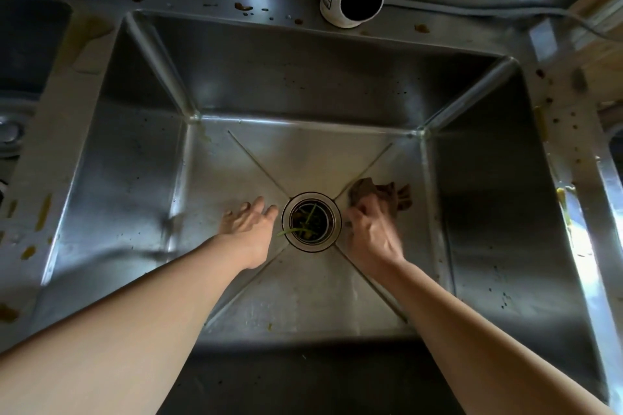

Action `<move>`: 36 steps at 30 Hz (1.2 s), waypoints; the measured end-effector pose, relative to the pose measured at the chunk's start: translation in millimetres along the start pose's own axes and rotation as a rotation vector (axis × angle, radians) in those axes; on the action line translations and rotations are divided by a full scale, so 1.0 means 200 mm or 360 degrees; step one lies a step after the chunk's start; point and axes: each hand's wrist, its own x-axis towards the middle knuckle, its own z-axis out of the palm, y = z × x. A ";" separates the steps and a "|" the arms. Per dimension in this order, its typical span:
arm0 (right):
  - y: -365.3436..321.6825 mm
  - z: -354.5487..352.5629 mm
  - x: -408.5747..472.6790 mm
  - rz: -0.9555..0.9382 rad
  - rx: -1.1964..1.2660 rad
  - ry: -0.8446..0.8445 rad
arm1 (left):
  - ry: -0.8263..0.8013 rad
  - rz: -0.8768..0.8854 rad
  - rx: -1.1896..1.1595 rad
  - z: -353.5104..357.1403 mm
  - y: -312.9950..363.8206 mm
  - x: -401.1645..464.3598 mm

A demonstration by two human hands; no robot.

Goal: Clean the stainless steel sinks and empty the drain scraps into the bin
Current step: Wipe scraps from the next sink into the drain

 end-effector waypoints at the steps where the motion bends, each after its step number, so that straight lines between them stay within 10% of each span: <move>1: -0.03 0.01 0.00 -0.0089 -0.0029 -0.0103 | 0.0012 0.0006 -0.0001 0.00 0.00 0.00; 12: -0.13 0.17 0.12 -0.0328 -0.0589 -0.0406 | 0.0088 0.0017 -0.0018 0.04 -0.08 0.00; 36: -0.03 0.16 0.05 -0.0427 -0.0209 -0.0109 | 0.0214 0.0022 -0.0397 0.01 0.01 0.08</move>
